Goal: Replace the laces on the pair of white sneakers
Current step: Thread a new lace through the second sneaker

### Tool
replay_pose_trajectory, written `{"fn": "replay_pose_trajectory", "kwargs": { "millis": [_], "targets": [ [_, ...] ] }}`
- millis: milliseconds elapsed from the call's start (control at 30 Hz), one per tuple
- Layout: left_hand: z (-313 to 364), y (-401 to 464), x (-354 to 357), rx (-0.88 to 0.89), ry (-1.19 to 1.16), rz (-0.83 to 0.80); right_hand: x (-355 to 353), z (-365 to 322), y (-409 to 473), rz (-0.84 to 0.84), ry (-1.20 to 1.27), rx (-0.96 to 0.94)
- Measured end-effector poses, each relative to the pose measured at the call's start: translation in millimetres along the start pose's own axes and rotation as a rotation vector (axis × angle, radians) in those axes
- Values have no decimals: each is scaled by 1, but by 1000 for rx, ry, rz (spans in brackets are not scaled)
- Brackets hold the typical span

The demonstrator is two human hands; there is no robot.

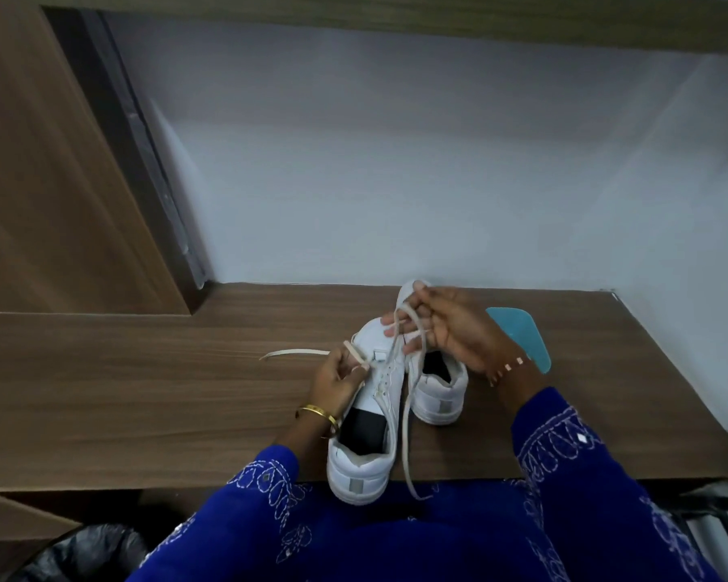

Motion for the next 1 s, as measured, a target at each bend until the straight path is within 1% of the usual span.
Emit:
{"fn": "replay_pose_trajectory", "kwargs": {
  "millis": [33,133,167,233,300,367,533,633,667,733,800,933,1000],
  "targets": [
    [0,0,1,1,0,-10,-3,11,-2,16,-138,11],
    [-4,-5,1,-33,-24,-27,-18,37,-1,139,-718,-43],
    [-6,-6,2,-42,-21,-42,-22,48,0,188,-829,-35],
    [-9,-8,4,-30,11,-80,-26,72,0,236,-944,9],
    [-9,-10,5,-15,72,-90,-15,97,-2,159,-1045,42],
    [-8,-10,5,9,108,-80,-2,113,-5,84,-1133,32],
    [-11,-9,3,21,153,-7,-7,124,3,98,-1117,48],
    [4,-17,11,108,186,49,-6,120,10,69,-1114,60],
    [7,-18,13,150,195,71,-6,118,12,72,-1115,58],
    [12,-19,17,182,178,92,-6,114,16,103,-1103,45],
    [12,-17,17,114,82,93,-10,111,16,173,-1089,29],
    [-2,-9,4,-125,-123,195,-14,109,9,314,-1089,-24],
    [-8,-6,-2,-223,-211,222,-13,107,6,353,-1108,-55]
  ]
}}
Point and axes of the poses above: each hand's wrist, its own y-axis towards the middle knuckle, its own x-axis out of the palm, z = x × y, the point moved 10 cm from there along y, towards the middle knuckle, and after that the axes turned 12 degrees about z, right-handed, at the moved point
